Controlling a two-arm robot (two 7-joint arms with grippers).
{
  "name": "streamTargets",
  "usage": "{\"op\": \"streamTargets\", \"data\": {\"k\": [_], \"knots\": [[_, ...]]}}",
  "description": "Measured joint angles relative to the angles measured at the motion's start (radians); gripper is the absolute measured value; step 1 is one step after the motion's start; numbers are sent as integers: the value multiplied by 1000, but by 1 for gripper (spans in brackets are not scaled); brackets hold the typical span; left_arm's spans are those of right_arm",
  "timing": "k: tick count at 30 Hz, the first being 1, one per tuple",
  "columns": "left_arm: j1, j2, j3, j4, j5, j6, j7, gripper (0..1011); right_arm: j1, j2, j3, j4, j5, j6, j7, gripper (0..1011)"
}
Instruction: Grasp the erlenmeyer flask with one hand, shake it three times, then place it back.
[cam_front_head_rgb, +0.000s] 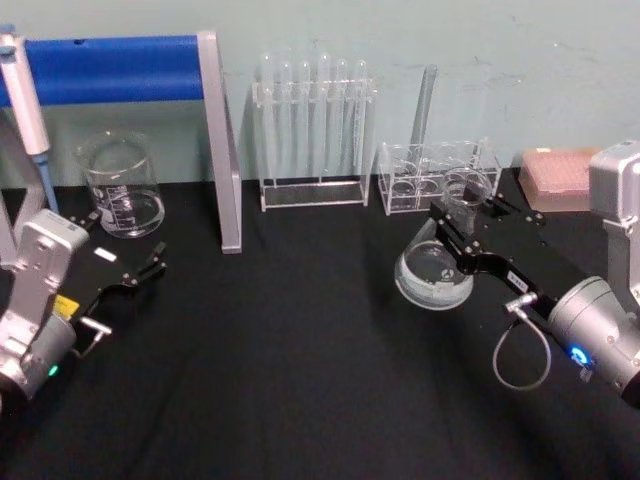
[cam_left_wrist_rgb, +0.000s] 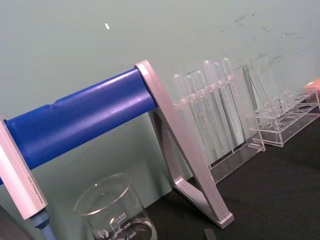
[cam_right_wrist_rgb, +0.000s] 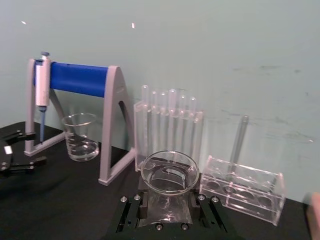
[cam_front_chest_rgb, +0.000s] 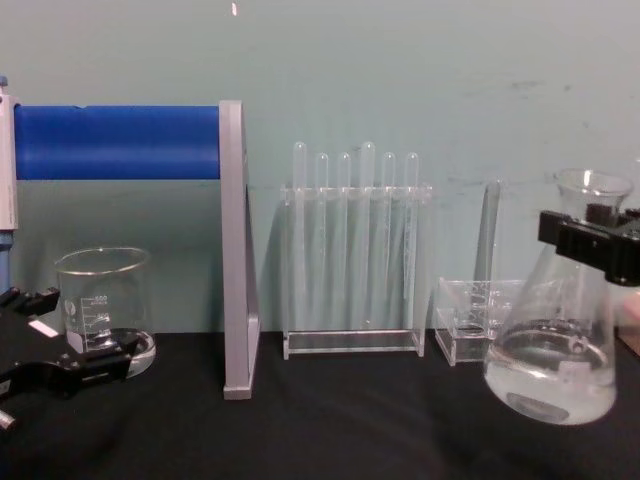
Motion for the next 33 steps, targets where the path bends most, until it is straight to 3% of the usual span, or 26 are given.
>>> {"op": "streamTargets", "data": {"k": [10, 26, 33], "knots": [[0, 0, 0, 0, 0, 0, 0, 1001, -8, -22, -7, -12, -42, 11, 3, 449], [0, 0, 0, 0, 0, 0, 0, 1001, 103, -73, -175, 29, -115, 19, 225, 449], [0, 0, 0, 0, 0, 0, 0, 1001, 113, -87, -186, 46, -120, 19, 262, 449]]}}
